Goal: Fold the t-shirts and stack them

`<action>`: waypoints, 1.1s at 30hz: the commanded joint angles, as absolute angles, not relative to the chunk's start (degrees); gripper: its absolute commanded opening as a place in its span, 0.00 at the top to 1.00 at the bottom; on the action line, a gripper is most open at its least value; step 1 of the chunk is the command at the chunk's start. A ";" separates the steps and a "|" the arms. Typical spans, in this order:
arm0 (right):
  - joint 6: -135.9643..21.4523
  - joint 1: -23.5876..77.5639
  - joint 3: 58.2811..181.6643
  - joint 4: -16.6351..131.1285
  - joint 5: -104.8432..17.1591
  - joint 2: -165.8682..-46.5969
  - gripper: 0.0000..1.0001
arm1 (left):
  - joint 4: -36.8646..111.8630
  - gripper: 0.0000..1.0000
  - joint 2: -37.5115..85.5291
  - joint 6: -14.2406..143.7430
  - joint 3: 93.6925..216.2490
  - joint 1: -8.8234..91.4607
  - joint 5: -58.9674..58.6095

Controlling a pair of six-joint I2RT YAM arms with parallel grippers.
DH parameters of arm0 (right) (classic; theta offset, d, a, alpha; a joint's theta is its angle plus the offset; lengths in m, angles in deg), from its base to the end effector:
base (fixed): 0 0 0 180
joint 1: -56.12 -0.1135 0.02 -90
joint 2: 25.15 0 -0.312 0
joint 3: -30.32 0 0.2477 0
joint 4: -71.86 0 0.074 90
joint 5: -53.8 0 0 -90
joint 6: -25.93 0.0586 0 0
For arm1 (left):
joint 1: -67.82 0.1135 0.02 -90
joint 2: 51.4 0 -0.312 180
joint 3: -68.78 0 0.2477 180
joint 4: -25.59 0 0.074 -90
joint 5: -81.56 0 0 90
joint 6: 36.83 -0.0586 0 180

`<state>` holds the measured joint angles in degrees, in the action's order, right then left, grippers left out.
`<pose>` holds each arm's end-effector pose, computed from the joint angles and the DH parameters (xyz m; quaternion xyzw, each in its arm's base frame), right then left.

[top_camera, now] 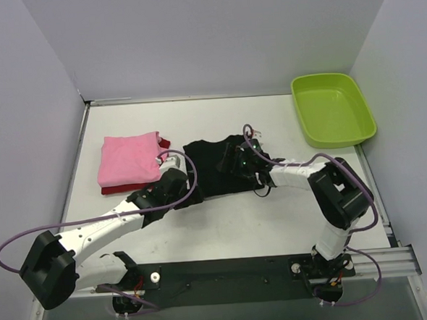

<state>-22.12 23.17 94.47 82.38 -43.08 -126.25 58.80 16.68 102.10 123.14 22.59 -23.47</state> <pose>0.3288 0.2215 0.2119 0.0351 0.8484 0.3602 0.3864 0.1751 -0.1550 0.2488 -0.0778 0.9202 -0.1837 0.3369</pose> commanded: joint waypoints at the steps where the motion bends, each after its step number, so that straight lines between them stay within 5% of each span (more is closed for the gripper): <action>1: -19.34 21.05 86.54 71.03 -38.93 -122.12 0.03 | 55.25 0.02 14.26 103.79 122.09 21.33 -23.91; 21: -19.68 10.33 76.94 58.30 -26.98 -97.86 0.03 | 56.48 0.03 14.34 105.73 118.75 16.40 -28.30; 33: -22.76 8.04 82.83 49.41 -24.34 -87.38 0.02 | 50.33 0.03 28.49 105.55 122.09 15.61 -24.53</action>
